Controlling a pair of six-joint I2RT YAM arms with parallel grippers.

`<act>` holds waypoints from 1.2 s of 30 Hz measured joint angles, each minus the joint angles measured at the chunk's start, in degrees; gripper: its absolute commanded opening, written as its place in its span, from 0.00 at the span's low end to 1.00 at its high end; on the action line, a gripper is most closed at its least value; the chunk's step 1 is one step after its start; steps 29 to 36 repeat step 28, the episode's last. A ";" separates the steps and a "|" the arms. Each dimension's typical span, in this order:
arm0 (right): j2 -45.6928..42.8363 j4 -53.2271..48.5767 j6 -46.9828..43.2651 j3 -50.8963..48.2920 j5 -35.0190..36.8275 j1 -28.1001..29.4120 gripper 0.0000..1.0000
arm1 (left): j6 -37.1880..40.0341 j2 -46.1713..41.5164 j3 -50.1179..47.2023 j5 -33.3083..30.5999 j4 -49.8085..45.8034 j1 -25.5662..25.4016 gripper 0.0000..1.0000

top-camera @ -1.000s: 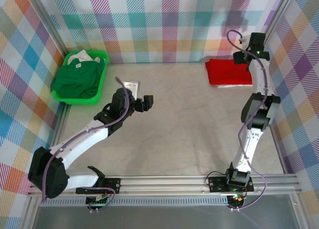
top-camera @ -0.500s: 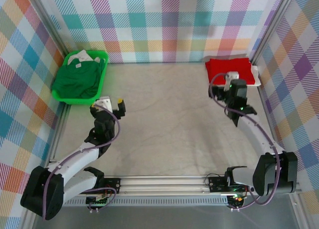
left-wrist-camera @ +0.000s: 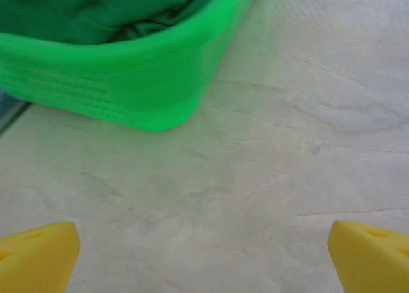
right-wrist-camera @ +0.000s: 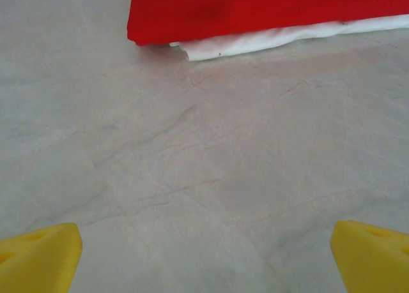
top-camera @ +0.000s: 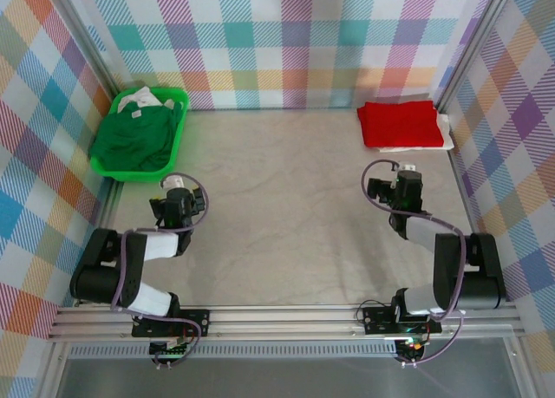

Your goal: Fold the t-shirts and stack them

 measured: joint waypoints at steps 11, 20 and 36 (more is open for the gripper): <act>5.90 19.58 -1.55 -8.61 -10.45 -0.94 0.99 | 3.89 3.48 -6.03 14.08 14.78 0.31 1.00; 5.95 21.42 -1.68 -7.02 -10.03 -0.55 0.99 | 3.87 4.44 1.64 19.17 9.40 3.52 1.00; 5.95 21.33 -1.81 -6.75 -10.05 -0.57 1.00 | 3.87 4.50 1.60 20.65 7.23 3.56 1.00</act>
